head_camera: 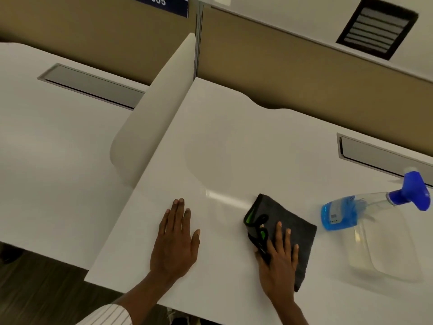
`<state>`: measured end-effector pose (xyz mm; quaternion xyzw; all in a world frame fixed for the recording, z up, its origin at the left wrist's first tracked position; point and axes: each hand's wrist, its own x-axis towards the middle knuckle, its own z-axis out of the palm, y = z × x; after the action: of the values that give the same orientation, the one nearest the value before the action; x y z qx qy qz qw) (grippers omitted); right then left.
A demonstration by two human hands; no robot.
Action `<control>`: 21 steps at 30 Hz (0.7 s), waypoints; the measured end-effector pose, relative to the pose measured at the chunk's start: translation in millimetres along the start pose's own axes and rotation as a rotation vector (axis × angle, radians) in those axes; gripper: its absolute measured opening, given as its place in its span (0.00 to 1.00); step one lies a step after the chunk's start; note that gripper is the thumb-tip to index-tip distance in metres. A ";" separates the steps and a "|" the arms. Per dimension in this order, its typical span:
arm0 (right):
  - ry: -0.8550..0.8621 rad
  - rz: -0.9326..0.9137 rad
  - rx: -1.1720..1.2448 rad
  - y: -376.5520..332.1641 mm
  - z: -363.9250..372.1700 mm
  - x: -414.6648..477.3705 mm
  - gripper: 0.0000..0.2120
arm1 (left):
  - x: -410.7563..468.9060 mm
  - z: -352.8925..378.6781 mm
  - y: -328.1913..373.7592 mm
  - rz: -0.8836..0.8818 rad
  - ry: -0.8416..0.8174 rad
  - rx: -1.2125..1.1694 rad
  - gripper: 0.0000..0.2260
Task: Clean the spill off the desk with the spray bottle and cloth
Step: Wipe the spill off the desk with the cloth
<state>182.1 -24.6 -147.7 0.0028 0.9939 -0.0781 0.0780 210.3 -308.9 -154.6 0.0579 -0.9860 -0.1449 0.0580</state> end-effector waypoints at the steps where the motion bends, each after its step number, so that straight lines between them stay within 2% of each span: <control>1: 0.015 -0.004 0.004 -7.7 2.2 -3.7 0.30 | 0.5 0.2 0.1 0.003 0.000 0.013 0.29; 4: 0.036 -0.116 -0.021 -24.0 7.2 -6.7 0.31 | 0.9 0.3 1.0 0.002 -0.009 0.040 0.29; 7: -0.020 -0.258 -0.047 -41.1 1.6 11.4 0.32 | 0.1 2.5 0.3 0.004 -0.006 0.035 0.29; 14: -0.106 -0.534 -0.022 -73.9 -16.1 105.7 0.32 | 0.2 2.2 0.4 0.004 0.001 0.020 0.29; 17: -0.127 -0.520 0.038 -68.8 -28.0 144.7 0.30 | 0.4 -0.7 1.0 -0.002 -0.002 0.010 0.28; 21: -0.079 -0.390 0.136 -45.6 -30.2 170.9 0.27 | 0.2 -3.0 1.1 -0.011 -0.009 0.024 0.28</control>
<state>7.8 -66.0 -137.8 -0.1874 0.9643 -0.1584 0.0998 210.4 -308.7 -151.4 0.0633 -0.9876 -0.1338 0.0520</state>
